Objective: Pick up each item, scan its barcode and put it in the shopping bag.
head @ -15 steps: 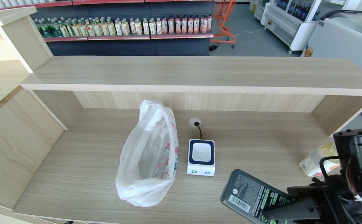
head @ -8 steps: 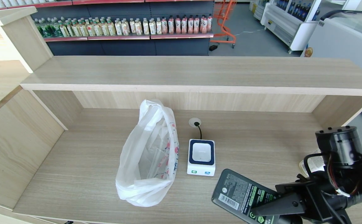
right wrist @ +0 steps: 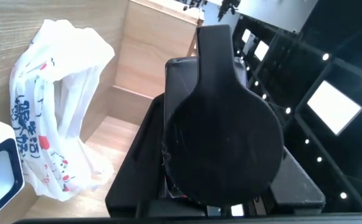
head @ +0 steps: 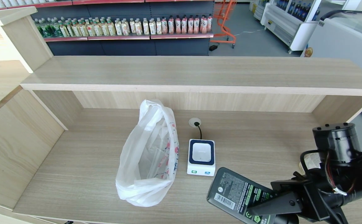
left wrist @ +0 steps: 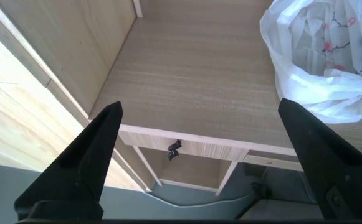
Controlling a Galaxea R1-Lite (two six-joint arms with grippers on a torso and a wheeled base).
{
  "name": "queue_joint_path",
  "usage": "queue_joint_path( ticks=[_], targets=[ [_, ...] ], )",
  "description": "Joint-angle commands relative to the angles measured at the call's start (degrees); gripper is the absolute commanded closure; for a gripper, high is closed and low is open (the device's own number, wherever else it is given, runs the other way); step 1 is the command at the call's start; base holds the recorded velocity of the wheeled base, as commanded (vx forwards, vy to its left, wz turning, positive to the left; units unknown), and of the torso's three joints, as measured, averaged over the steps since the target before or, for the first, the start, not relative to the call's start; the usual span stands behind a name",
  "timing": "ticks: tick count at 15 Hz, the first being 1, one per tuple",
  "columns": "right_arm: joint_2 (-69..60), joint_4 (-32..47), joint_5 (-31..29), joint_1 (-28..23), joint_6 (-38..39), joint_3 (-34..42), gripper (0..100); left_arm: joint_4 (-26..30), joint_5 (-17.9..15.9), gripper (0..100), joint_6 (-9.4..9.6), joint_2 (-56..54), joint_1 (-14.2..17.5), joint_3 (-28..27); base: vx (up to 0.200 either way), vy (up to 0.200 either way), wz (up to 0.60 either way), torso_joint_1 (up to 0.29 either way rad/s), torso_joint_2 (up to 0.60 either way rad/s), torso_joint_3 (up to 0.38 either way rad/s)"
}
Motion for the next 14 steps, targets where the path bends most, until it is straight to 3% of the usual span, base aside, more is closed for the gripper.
queue_joint_path(
  ticks=[1, 11, 13, 14],
  targets=[
    [-0.48, -0.01, -0.01, 0.29, -4.58, 0.06, 100, 0.0, 0.03, 0, 0.0, -0.01, 0.0, 0.0, 0.0, 0.0, 0.0, 0.0, 0.0, 0.0],
    [-0.91, -0.19, -0.01, 0.38, -4.58, 0.33, 100, 0.0, 0.03, 0, 0.0, -0.01, 0.0, 0.0, 0.0, 0.0, 0.0, 0.0, 0.0, 0.0],
    [-4.78, 0.43, -0.36, -1.12, -4.58, 3.58, 100, 0.0, 0.03, 0, 0.0, -0.01, 0.0, 0.0, 0.0, 0.0, 0.0, 0.0, 0.0, 0.0],
    [-6.72, 0.34, -0.36, -1.91, 1.51, 3.93, 100, 0.0, 0.03, 0, 0.0, -0.01, 0.0, 0.0, 0.0, 0.0, 0.0, 0.0, 0.0, 0.0]
  ],
)
